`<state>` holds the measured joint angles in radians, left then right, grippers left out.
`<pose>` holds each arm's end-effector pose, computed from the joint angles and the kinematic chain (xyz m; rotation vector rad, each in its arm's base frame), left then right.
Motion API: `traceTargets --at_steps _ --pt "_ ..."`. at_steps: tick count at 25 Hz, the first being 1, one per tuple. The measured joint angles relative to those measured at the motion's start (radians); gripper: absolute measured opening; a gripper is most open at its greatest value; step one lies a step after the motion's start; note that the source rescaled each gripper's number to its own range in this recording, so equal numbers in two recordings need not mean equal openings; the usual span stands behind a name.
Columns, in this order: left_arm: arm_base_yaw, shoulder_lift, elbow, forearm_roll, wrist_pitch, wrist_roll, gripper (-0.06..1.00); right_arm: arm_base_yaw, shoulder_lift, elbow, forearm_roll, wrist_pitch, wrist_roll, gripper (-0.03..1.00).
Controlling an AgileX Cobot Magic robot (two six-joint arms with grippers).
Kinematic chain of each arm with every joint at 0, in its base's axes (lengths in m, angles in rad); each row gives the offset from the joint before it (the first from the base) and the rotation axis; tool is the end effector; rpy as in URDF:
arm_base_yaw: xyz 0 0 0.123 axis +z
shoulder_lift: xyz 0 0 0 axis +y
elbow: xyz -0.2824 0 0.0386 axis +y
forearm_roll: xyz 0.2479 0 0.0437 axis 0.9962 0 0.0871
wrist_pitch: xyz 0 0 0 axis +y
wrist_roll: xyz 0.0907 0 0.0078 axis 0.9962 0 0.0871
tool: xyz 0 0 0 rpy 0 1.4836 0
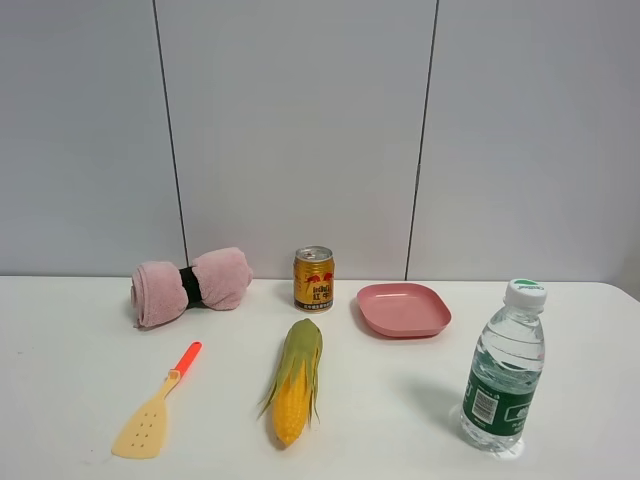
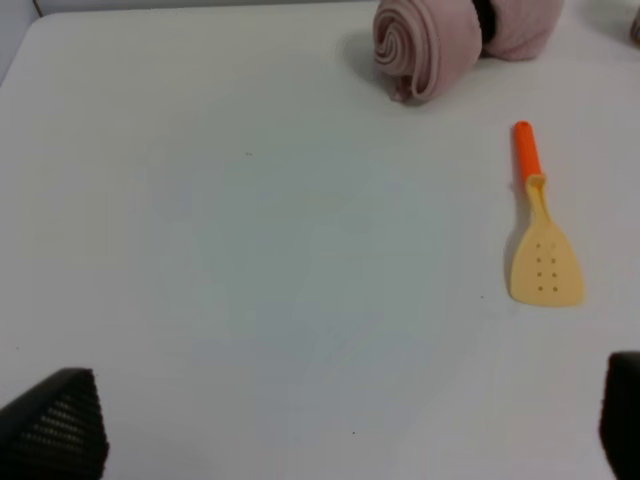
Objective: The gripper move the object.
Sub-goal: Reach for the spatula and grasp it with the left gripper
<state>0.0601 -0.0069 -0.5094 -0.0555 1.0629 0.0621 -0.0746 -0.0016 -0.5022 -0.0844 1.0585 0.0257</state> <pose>-0.0069 -0.0048 0.2797 0.0052 2.0290 0.0108 -0.0059 -0.0063 0.2782 0.1061 2.0352 -0.1316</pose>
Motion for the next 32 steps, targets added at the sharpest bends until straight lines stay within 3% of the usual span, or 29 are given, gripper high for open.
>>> traceTargets --at_steps 23,32 --pt "0.0 0.01 -0.018 -0.027 -0.005 0.0 1.0 0.0 0.0 0.0 0.0 0.0 0.0 1.0" --pt "0.0 0.346 -0.199 -0.071 0.054 -0.009 1.0 0.0 0.0 0.0 0.0 0.0 0.0 1.0"
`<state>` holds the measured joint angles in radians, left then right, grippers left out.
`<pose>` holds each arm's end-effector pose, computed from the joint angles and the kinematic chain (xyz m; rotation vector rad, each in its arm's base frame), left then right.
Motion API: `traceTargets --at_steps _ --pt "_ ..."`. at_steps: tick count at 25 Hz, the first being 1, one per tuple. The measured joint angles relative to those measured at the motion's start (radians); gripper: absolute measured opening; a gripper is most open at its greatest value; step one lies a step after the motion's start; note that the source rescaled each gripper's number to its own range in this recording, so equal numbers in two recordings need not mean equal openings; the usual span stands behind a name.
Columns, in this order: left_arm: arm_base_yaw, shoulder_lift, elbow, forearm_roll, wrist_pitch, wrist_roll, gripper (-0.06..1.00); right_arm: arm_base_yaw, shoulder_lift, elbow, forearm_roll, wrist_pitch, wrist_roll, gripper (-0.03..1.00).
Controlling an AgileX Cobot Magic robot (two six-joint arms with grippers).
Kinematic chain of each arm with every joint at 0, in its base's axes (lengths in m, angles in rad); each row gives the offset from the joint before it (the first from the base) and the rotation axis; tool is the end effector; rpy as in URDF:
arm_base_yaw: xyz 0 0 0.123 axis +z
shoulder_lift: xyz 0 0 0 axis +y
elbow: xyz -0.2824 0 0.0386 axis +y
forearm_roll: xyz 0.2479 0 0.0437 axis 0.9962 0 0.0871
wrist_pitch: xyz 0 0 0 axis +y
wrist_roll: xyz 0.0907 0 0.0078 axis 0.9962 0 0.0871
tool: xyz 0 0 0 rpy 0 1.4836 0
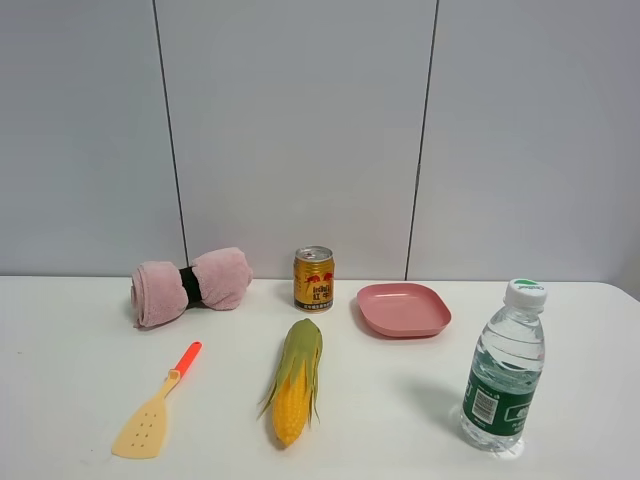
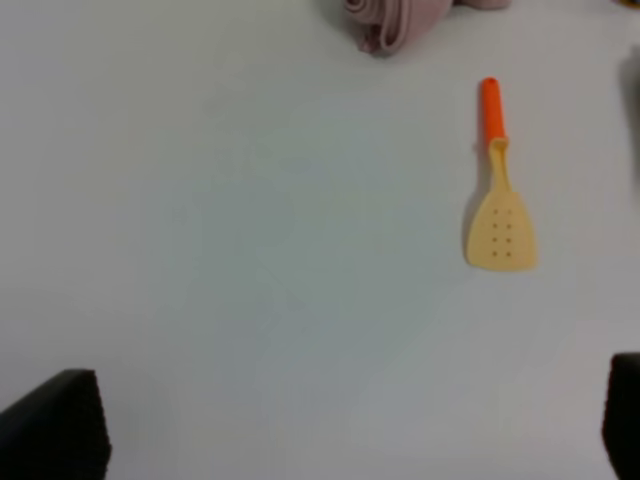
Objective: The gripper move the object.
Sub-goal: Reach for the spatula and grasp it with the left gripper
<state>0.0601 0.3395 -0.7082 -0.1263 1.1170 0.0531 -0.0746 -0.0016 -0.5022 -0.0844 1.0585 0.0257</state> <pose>0.0341 -0.0083 0.3281 -0.0076 2.2254 -0.0948 -0.0059 -0.0063 0.2782 0.1061 2.0352 -0.1316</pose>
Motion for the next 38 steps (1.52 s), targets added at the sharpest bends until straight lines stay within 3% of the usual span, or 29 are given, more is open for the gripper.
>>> traceTargets --at_steps 12,15,18,24,29,38 --pt "-0.004 0.425 -0.174 -0.1 -0.172 0.0 1.0 0.0 0.0 0.0 0.0 0.0 0.0 1.0" --pt "-0.048 0.533 -0.197 -0.108 -0.178 -0.01 1.0 0.0 0.0 0.0 0.0 0.0 0.0 1.0" --pt "-0.159 0.666 -0.228 -0.106 -0.239 -0.053 1.0 0.0 0.0 0.0 0.0 0.0 0.0 1.0" --pt "-0.32 0.886 -0.244 -0.086 -0.449 -0.162 1.0 0.0 0.0 0.0 0.0 0.0 0.0 1.0" --pt "-0.366 1.046 -0.244 -0.072 -0.517 -0.194 1.0 0.0 0.0 0.0 0.0 0.0 0.0 1.0" --pt "-0.37 1.243 -0.244 -0.061 -0.57 -0.194 1.0 0.0 0.0 0.0 0.0 0.0 0.0 1.0"
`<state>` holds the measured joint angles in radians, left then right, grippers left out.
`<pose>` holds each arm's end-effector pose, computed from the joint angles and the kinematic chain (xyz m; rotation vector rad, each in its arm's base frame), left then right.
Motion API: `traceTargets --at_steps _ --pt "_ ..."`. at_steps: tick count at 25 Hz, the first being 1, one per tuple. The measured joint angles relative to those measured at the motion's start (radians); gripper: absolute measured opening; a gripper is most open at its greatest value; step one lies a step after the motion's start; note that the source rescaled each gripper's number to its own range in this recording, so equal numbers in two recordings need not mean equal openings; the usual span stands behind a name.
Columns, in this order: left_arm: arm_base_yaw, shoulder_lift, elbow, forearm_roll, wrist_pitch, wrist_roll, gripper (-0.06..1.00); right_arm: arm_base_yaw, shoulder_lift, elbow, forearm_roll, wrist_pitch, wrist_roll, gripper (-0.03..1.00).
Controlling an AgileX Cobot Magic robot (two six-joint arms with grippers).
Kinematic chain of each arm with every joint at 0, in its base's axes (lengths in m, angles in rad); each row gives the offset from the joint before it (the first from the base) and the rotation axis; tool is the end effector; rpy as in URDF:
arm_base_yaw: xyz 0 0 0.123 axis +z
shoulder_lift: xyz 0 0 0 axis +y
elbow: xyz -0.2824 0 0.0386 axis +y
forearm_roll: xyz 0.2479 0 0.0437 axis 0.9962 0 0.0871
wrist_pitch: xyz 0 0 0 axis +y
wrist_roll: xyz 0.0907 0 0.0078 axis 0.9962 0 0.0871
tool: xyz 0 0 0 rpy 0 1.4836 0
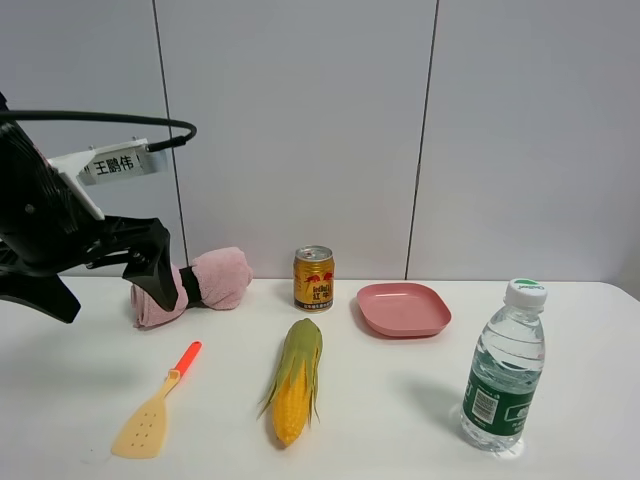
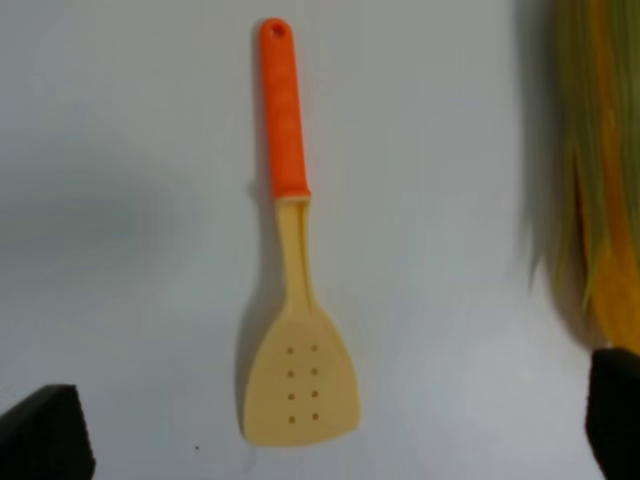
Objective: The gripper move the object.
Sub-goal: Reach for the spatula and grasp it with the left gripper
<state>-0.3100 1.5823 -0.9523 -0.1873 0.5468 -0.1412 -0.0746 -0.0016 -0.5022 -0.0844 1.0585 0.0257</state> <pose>0.2929 -0.1031 0.2142 0.0437 2.6853 -0.3260 -0.0059 -0.0063 0.2782 0.1061 2.0352 -0.1316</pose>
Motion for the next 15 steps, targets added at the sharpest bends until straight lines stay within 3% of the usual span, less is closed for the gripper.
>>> traceTargets --at_steps 15 --pt "-0.025 0.208 -0.002 0.077 -0.117 0.0 1.0 0.0 0.0 0.0 0.0 0.0 0.0 1.0"
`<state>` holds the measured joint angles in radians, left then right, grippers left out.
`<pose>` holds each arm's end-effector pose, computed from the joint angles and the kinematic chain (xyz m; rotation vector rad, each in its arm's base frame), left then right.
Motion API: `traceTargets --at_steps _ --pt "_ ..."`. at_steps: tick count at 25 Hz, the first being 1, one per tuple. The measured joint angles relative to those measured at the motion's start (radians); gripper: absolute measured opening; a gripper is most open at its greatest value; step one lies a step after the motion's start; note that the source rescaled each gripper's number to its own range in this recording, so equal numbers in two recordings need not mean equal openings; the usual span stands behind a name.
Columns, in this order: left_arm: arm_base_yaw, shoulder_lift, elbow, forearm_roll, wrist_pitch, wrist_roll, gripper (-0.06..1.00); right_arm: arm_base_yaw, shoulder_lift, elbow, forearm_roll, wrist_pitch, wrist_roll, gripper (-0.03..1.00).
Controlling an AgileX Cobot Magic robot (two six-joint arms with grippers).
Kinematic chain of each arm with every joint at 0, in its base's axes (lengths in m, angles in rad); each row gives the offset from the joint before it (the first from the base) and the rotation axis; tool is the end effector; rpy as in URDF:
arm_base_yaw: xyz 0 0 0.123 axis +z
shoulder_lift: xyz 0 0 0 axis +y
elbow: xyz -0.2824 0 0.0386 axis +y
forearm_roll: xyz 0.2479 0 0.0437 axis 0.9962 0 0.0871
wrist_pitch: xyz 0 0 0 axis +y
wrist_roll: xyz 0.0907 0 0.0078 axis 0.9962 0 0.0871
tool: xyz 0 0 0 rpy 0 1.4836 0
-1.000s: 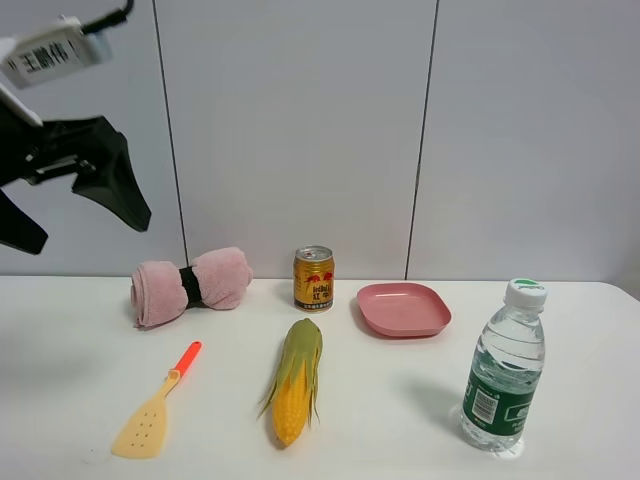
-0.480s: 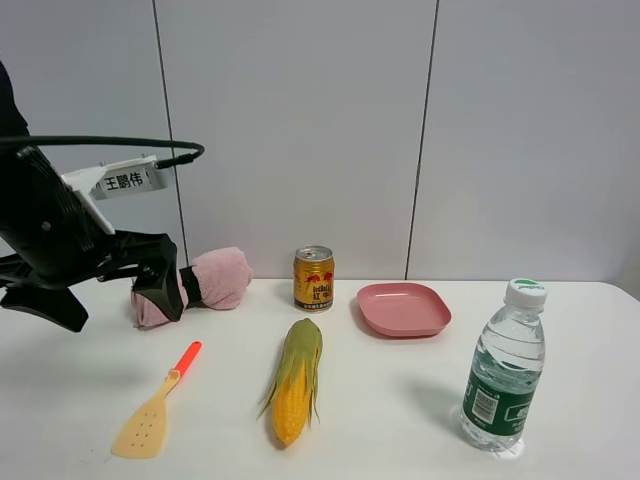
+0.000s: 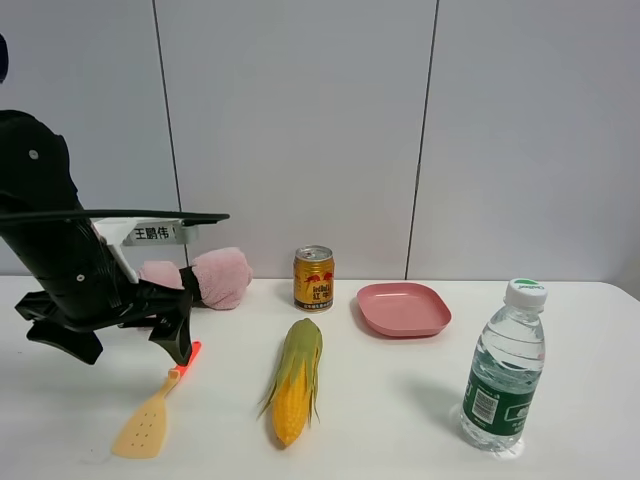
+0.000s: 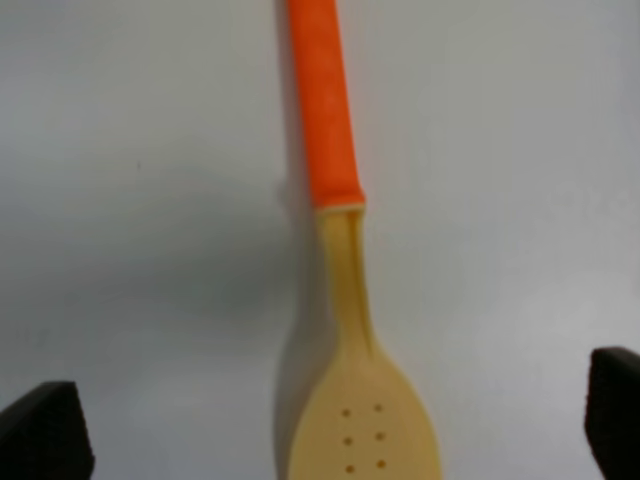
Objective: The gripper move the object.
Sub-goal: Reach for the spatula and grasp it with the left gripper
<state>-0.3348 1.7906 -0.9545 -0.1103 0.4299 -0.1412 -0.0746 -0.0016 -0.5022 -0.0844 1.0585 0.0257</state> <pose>0.3128 -0.1133 0.1515 0.1417 2.7647 -0.2181 -0.0059 -0.0063 0.2782 0.1061 2.0352 -0.1316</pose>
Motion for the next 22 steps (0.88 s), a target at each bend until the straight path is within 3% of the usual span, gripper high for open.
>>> traceTargets --at_steps 10,22 --pt "-0.051 0.093 -0.002 0.028 -0.086 0.0 1.0 0.0 0.0 0.0 0.0 0.0 0.0 1.0" --pt "-0.067 0.137 -0.002 0.056 -0.096 -0.035 1.0 0.0 0.0 0.0 0.0 0.0 0.0 1.0"
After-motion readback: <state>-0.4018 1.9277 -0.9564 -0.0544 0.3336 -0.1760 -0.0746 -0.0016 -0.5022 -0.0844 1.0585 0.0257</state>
